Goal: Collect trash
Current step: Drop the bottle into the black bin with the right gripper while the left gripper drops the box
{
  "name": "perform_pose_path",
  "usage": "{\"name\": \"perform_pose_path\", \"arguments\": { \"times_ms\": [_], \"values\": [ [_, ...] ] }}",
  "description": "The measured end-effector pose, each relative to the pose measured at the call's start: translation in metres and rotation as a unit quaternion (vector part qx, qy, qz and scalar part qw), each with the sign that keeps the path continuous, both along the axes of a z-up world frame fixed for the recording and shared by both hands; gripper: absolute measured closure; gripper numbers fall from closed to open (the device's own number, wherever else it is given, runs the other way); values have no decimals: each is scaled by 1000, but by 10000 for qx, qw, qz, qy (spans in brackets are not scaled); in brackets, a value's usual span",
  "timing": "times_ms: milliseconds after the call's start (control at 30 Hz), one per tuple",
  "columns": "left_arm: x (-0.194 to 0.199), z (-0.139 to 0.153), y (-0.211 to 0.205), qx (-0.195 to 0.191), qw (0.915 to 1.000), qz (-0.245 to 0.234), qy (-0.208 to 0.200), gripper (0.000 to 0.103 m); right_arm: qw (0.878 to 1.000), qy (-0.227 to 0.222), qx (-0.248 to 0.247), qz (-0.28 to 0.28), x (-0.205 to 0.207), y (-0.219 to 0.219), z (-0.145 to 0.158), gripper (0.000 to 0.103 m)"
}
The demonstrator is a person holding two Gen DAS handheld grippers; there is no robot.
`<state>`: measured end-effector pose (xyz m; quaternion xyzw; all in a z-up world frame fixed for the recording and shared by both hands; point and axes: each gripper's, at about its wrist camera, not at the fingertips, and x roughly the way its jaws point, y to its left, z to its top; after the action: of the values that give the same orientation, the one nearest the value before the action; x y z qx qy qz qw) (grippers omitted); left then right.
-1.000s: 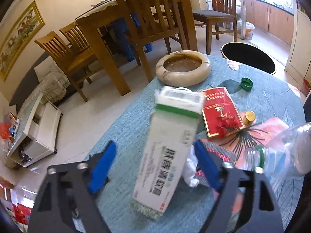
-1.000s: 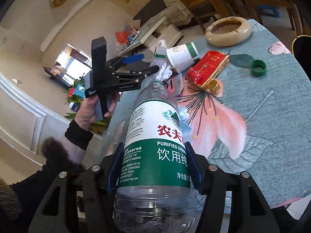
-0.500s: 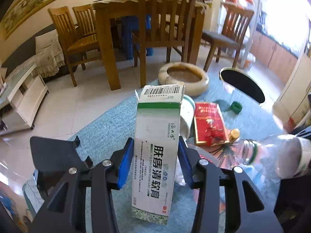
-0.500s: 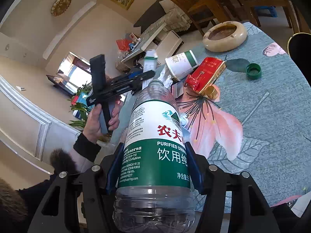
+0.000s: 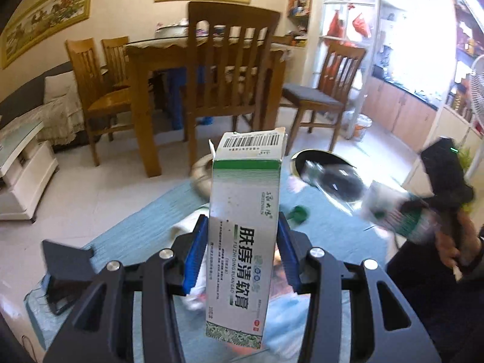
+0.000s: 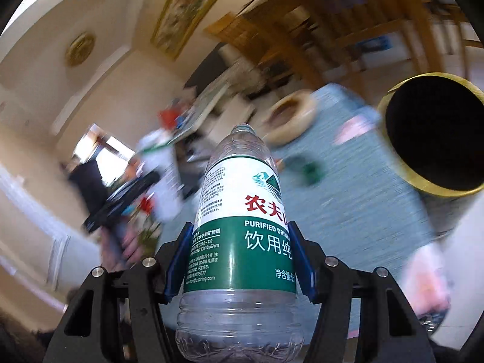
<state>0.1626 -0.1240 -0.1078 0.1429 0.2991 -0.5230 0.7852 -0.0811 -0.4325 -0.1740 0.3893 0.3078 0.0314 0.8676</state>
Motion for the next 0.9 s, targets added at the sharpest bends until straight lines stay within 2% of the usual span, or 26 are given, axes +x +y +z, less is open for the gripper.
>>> {"name": "perform_pose_path", "arguments": {
  "times_ms": [133,200,267,367,500,533,600,633,700,767,900],
  "values": [
    [-26,3,-34,-91,9994,-335,40,58,9944,596,-440,-758,-1,-69,-9,42],
    [-37,3,-52,-149,9987,-481,114,58,9866,1122,-617,-1013,13,-104,-22,42],
    [-47,0,-73,-204,9976,-614,229,58,9794,1454,-683,-1224,27,-127,-35,42],
    [-59,-3,-110,-244,9957,-798,411,58,9676,1984,-725,-1382,51,-149,-62,42],
    [-76,-12,-158,-151,9924,-1085,555,58,9550,2463,-619,-1532,65,-168,-95,40],
    [-81,-16,-175,-100,9915,-1166,569,58,9543,2448,-646,-1586,65,-171,-98,39],
    [-81,-21,-201,-44,9902,-1246,637,58,9516,2454,-745,-1693,64,-180,-99,22],
    [-82,-26,-216,-16,9889,-1296,722,58,9501,2444,-769,-1782,61,-188,-99,9],
    [-81,-36,-239,49,9878,-1334,796,58,9529,2288,-647,-1881,53,-198,-95,11],
    [-80,-46,-265,135,9863,-1381,896,58,9574,2068,-405,-1974,44,-208,-92,17],
    [-81,-61,-310,324,9850,-1423,925,57,9605,1502,-181,-2336,23,-221,-71,17]
  ]
}}
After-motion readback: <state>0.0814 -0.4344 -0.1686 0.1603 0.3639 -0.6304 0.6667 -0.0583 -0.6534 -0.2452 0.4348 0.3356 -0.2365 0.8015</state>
